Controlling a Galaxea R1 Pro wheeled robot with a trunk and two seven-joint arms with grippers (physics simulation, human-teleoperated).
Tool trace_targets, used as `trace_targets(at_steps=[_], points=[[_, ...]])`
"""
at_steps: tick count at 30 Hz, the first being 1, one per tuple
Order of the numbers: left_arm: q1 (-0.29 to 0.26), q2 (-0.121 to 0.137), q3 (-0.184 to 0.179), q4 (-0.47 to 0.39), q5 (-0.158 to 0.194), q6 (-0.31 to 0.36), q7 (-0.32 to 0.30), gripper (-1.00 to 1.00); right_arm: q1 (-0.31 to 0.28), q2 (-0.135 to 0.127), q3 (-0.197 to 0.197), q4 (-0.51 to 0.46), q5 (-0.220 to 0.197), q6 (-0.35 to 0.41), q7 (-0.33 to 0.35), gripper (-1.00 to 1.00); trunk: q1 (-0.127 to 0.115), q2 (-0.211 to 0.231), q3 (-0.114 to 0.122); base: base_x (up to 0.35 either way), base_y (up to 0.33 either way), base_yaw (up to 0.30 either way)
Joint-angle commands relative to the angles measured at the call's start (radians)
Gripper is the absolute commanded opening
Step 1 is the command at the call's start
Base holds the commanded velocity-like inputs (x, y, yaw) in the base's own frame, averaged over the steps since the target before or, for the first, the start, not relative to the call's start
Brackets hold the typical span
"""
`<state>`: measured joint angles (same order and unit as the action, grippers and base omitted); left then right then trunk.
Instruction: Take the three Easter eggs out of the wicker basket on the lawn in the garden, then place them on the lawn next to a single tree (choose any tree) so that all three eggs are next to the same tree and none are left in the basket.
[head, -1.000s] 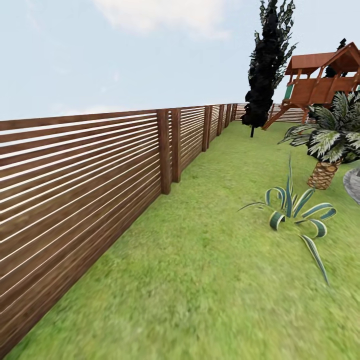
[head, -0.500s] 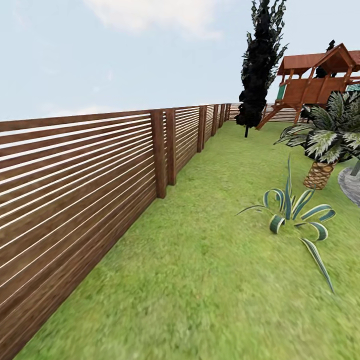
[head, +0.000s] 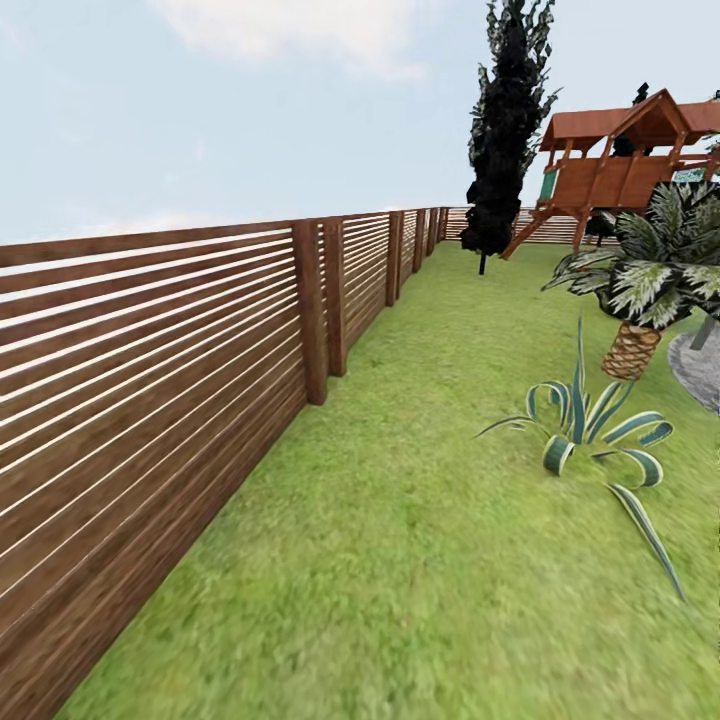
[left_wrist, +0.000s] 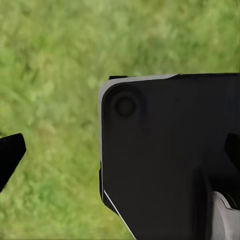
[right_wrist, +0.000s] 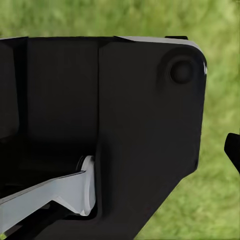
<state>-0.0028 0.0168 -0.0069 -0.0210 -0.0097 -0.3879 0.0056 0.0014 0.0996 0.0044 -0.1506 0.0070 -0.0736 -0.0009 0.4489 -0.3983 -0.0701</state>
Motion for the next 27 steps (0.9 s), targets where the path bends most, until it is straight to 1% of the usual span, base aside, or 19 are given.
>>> trace_targets(at_steps=[1, 9, 12, 27], points=[[0.0, 0.0, -0.001, 0.0, -0.001, -0.002, 0.001, 1.0, 0.0, 0.0, 0.0, -0.001, 0.001, -0.002, 0.0, 1.0, 0.001, -0.002, -0.002, 0.311, 0.181, -0.116], [-0.001, 0.0, -0.001, 0.0, -0.001, -0.003, 0.001, 1.0, 0.0, 0.0, 0.0, -0.001, 0.001, -0.002, -0.001, 1.0, 0.001, -0.002, -0.002, 0.311, 0.183, -0.041], [0.0, 0.0, -0.001, 0.0, -0.001, -0.003, 0.001, 1.0, 0.0, 0.0, 0.0, -0.001, 0.001, -0.002, 0.0, 1.0, 0.001, -0.002, -0.002, 0.31, 0.183, -0.13], [0.0, 0.0, -0.001, 0.0, -0.001, -0.003, 0.001, 1.0, 0.0, 0.0, 0.0, -0.001, 0.001, -0.002, 0.0, 1.0, 0.001, -0.002, -0.002, 0.31, 0.171, -0.251]])
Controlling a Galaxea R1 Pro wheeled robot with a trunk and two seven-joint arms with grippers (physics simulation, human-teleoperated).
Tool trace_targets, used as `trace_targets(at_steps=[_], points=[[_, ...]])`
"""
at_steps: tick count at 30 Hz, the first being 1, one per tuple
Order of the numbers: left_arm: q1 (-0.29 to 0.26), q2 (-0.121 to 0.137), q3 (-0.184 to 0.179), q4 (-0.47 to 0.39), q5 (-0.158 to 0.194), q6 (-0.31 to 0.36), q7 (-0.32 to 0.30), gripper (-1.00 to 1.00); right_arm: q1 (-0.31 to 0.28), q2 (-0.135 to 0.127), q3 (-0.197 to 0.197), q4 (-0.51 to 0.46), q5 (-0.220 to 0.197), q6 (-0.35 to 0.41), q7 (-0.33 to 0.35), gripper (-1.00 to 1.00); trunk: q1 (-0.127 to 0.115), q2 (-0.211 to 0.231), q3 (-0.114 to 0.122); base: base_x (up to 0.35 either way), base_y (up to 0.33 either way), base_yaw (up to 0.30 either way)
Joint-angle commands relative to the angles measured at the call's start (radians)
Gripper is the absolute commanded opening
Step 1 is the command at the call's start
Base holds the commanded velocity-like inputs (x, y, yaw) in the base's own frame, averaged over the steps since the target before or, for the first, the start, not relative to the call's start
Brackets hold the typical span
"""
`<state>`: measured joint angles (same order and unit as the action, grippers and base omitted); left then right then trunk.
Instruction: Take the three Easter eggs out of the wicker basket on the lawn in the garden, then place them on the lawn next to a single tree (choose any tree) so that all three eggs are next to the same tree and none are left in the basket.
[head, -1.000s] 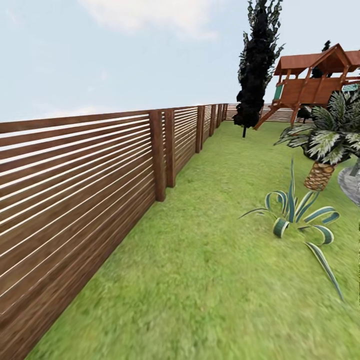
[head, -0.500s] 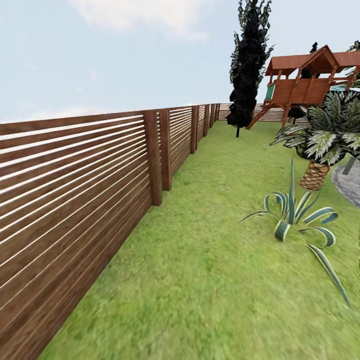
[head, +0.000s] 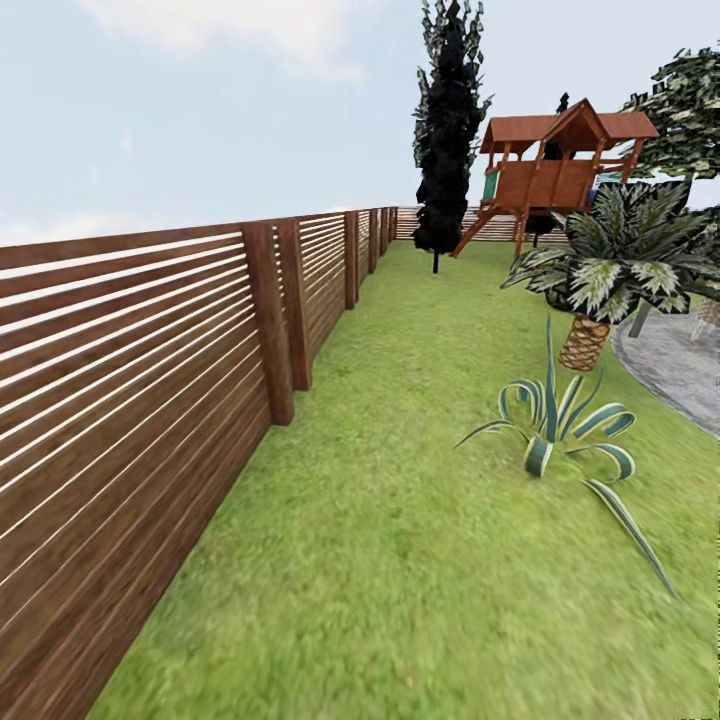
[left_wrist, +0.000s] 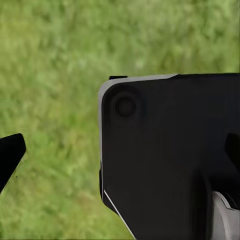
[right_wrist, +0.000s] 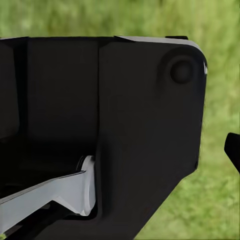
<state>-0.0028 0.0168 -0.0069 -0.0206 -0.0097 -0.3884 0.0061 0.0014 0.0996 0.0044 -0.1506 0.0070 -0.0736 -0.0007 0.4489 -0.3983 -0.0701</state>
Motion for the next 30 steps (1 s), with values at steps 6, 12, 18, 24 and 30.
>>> trace_targets(at_steps=[6, 12, 18, 24, 30], points=[[-0.001, 0.0, -0.001, 0.0, -0.001, -0.003, 0.0, 1.0, 0.0, 0.0, 0.0, -0.001, 0.001, -0.002, 0.0, 1.0, 0.001, -0.002, -0.002, 0.31, 0.135, -0.106], [-0.001, 0.0, -0.001, 0.0, -0.001, -0.003, 0.001, 1.0, 0.0, 0.0, 0.001, -0.001, 0.001, -0.002, 0.0, 1.0, 0.001, -0.002, -0.002, 0.31, 0.116, -0.144], [0.0, 0.0, -0.001, 0.0, -0.001, -0.002, 0.001, 1.0, 0.0, 0.0, 0.001, -0.001, 0.001, -0.002, -0.001, 1.0, 0.001, -0.002, -0.002, 0.31, 0.109, -0.222], [0.0, 0.0, -0.001, 0.0, -0.001, -0.003, 0.001, 1.0, 0.0, 0.0, 0.001, 0.0, 0.001, -0.001, -0.001, 1.0, 0.001, -0.002, -0.002, 0.31, 0.108, -0.059], [0.0, 0.0, -0.001, 0.0, -0.001, -0.003, 0.001, 1.0, 0.0, 0.0, 0.0, 0.0, 0.001, -0.002, -0.001, 1.0, 0.001, -0.002, -0.002, 0.31, 0.125, -0.01]])
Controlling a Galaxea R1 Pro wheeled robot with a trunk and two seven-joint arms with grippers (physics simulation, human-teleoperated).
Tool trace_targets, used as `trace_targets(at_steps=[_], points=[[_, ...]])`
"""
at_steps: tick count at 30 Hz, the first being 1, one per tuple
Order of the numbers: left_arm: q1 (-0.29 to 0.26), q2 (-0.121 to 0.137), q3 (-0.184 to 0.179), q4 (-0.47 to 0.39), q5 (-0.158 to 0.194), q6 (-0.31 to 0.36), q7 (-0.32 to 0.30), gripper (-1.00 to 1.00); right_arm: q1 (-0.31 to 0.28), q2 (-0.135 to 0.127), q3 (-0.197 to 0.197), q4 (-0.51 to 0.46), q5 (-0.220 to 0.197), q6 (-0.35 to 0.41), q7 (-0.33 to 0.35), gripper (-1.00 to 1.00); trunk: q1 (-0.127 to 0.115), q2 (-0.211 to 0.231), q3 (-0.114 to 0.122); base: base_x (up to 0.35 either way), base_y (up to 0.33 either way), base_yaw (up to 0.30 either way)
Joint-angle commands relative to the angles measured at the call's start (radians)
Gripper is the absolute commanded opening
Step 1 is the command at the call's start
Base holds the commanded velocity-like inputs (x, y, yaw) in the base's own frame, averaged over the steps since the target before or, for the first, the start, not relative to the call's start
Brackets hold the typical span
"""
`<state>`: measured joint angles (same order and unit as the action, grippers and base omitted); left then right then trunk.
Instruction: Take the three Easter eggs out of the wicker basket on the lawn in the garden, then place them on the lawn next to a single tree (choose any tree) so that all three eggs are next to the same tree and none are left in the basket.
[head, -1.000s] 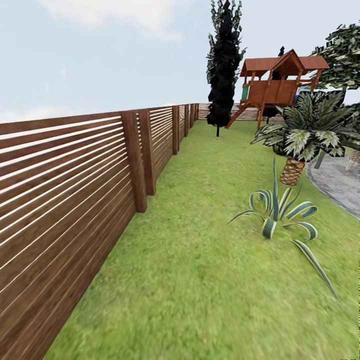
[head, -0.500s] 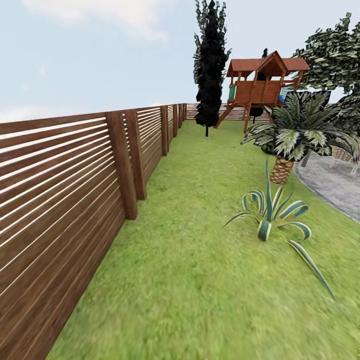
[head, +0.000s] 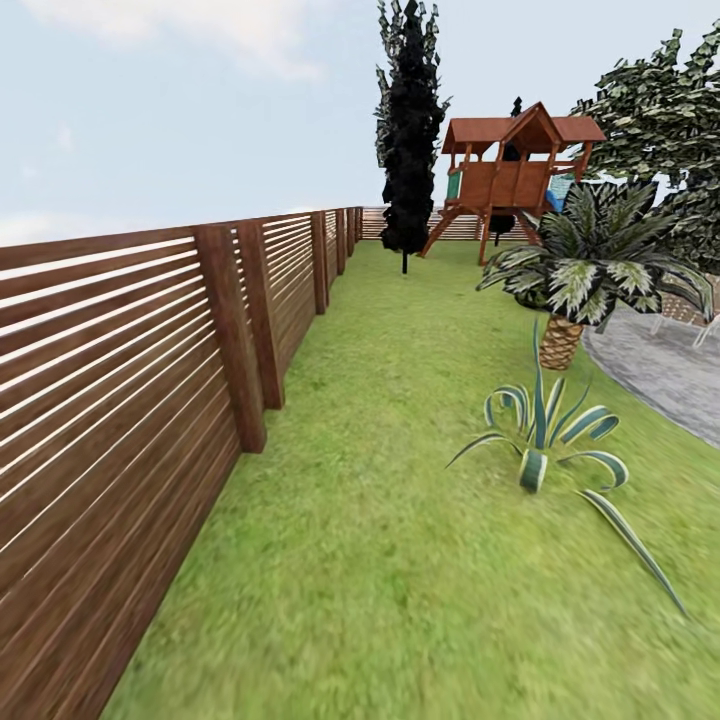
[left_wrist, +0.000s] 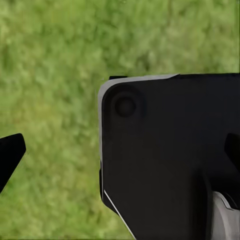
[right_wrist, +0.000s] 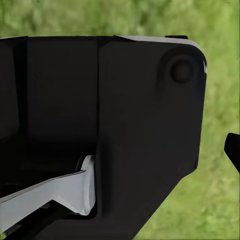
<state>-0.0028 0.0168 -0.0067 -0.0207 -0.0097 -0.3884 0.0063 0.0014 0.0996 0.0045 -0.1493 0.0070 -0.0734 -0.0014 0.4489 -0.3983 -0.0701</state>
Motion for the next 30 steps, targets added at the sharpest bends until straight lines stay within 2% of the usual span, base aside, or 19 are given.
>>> trace_targets(at_steps=[1, 13, 21, 30], points=[[0.0, 0.0, -0.001, 0.0, -0.001, -0.003, 0.0, 1.0, 0.0, 0.0, 0.0, -0.001, 0.001, -0.002, 0.0, 1.0, 0.001, -0.002, -0.002, 0.309, 0.136, -0.003], [0.0, 0.0, -0.001, 0.0, -0.001, -0.002, 0.001, 1.0, 0.0, 0.0, 0.0, -0.001, 0.001, -0.002, 0.0, 1.0, 0.001, -0.002, -0.002, 0.298, 0.171, -0.116], [0.0, 0.0, -0.001, 0.0, -0.001, -0.003, 0.001, 1.0, 0.0, 0.0, 0.0, -0.001, 0.001, -0.002, 0.0, 1.0, 0.001, -0.002, -0.002, 0.27, 0.225, -0.039], [0.0, 0.0, -0.001, 0.0, -0.001, -0.002, 0.001, 1.0, 0.0, 0.0, 0.0, -0.001, 0.001, -0.002, 0.0, 1.0, 0.001, -0.002, -0.002, 0.268, 0.222, -0.153]])
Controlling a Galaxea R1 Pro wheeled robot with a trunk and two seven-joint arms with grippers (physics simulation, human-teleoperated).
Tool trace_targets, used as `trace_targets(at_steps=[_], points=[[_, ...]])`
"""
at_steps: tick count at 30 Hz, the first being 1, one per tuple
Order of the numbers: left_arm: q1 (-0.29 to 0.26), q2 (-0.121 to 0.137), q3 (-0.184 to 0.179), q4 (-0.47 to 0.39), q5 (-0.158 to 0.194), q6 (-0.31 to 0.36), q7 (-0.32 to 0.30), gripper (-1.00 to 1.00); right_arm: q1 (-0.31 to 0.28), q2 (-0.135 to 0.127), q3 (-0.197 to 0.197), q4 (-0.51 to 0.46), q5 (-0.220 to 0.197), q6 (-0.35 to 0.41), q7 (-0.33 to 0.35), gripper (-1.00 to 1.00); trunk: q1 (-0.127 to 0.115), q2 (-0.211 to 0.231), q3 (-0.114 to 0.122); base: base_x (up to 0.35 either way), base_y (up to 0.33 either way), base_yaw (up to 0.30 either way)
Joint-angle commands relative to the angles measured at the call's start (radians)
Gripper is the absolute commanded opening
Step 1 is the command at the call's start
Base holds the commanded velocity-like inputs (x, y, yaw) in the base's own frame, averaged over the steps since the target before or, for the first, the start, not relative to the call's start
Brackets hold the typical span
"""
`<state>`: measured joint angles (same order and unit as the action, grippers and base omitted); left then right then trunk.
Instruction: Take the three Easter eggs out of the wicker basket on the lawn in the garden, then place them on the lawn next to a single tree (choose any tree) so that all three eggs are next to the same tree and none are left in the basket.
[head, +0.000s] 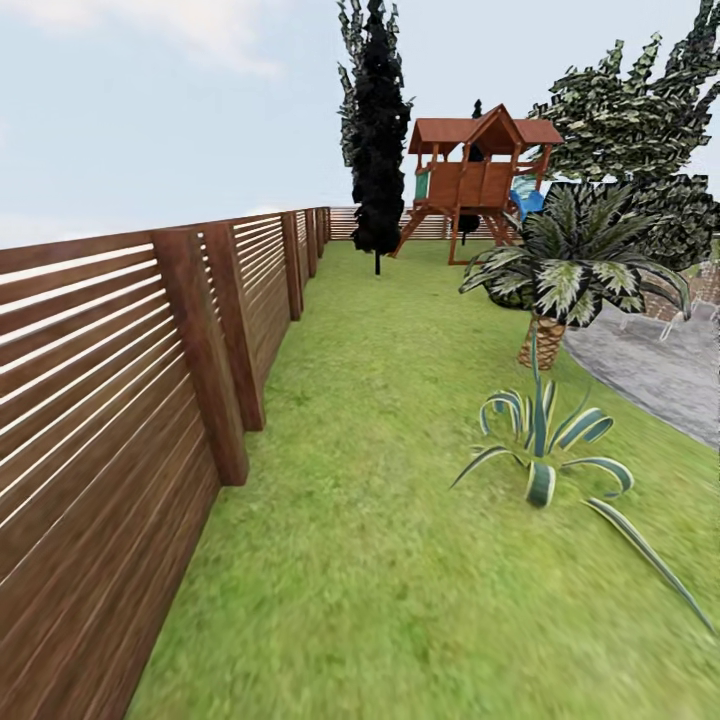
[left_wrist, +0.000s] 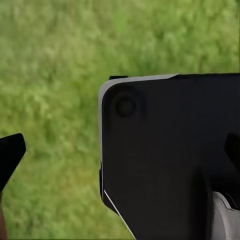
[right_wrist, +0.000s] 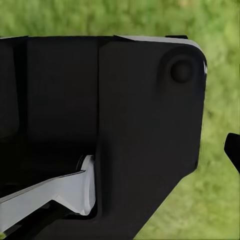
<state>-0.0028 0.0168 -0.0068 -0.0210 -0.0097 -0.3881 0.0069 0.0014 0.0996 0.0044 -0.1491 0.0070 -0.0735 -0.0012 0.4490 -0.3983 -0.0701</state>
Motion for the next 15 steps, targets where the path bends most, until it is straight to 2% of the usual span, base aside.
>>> trace_targets(at_steps=[1, 4, 10, 15], points=[[0.0, 0.0, 0.0, 0.0, -0.001, -0.003, 0.001, 1.0, 0.0, 0.0, 0.0, -0.001, 0.001, -0.002, 0.0, 1.0, 0.001, -0.002, -0.002, 0.27, 0.197, -0.049], [0.0, 0.0, 0.0, 0.0, -0.001, -0.003, 0.001, 1.0, 0.0, 0.0, 0.0, -0.001, 0.001, -0.002, 0.0, 1.0, 0.001, -0.002, -0.002, 0.271, 0.191, -0.069], [0.0, 0.0, -0.001, 0.0, -0.001, -0.002, 0.001, 1.0, 0.0, 0.0, 0.0, -0.001, 0.001, -0.002, 0.0, 1.0, 0.001, -0.002, -0.002, 0.284, 0.162, -0.173], [0.0, 0.0, -0.001, 0.001, -0.001, -0.002, 0.001, 1.0, 0.0, 0.0, 0.0, -0.001, 0.001, -0.002, 0.0, 1.0, 0.001, -0.002, -0.002, 0.296, 0.139, -0.059]])
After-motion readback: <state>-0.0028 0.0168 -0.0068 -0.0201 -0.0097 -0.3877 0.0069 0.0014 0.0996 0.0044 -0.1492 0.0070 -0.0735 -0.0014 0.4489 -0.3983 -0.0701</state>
